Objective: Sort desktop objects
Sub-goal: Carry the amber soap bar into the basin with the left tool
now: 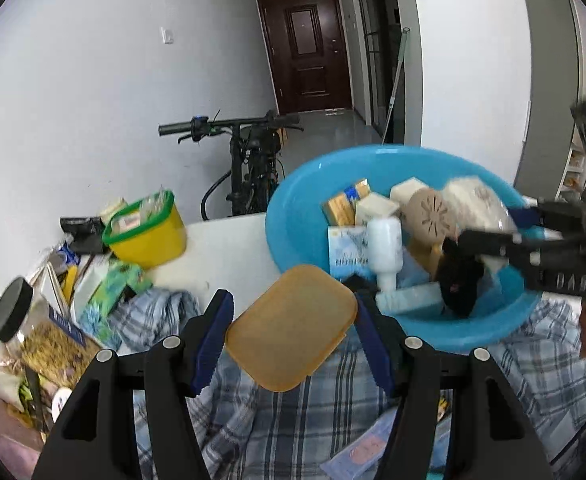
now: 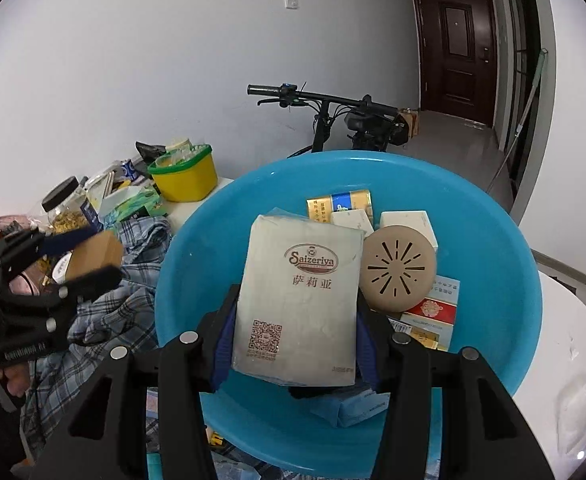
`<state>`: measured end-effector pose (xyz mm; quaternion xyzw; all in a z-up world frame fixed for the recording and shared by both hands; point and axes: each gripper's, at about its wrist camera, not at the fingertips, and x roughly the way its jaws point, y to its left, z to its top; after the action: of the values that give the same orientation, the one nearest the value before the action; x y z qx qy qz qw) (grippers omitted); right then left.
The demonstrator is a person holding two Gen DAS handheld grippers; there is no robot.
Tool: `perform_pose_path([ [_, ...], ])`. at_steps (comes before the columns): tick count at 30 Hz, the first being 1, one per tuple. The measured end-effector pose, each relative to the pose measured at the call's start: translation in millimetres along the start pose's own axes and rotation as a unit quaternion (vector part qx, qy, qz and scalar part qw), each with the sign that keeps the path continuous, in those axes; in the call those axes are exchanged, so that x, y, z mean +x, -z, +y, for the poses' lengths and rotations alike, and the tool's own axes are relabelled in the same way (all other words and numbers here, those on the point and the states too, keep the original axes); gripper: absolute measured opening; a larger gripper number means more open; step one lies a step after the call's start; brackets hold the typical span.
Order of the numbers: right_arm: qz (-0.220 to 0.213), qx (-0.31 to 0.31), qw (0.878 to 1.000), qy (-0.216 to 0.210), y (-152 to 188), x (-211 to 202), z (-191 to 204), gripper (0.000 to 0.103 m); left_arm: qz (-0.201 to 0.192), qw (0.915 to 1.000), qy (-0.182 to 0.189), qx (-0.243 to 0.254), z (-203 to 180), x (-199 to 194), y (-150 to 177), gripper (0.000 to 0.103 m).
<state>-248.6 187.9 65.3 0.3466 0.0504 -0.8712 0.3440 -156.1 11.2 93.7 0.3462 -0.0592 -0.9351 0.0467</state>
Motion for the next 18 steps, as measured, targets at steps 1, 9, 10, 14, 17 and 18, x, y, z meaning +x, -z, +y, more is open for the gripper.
perform_pose_path([
  [1,-0.001,0.001,1.0,0.001,0,-1,-1,0.049,-0.001,1.0,-0.002,0.0,-1,1,-6,0.064],
  [9,-0.002,0.004,1.0,0.013,0,-1,-6,0.049,0.007,0.9996,-0.009,0.024,-28,34,-41,0.064],
  [10,-0.001,0.004,1.0,0.013,0,0,-6,0.049,0.009,0.9997,-0.003,0.023,-31,39,-43,0.064],
  [14,0.005,0.004,1.0,0.009,1,2,-9,0.049,0.023,0.9994,0.02,0.015,-39,58,-44,0.064],
  [17,0.005,0.009,1.0,0.019,1,0,-15,0.049,0.024,0.9991,0.03,0.016,-41,63,-39,0.064],
  [18,0.004,0.01,1.0,0.02,2,-1,-16,0.049,0.024,0.9991,0.033,0.014,-40,66,-38,0.064],
])
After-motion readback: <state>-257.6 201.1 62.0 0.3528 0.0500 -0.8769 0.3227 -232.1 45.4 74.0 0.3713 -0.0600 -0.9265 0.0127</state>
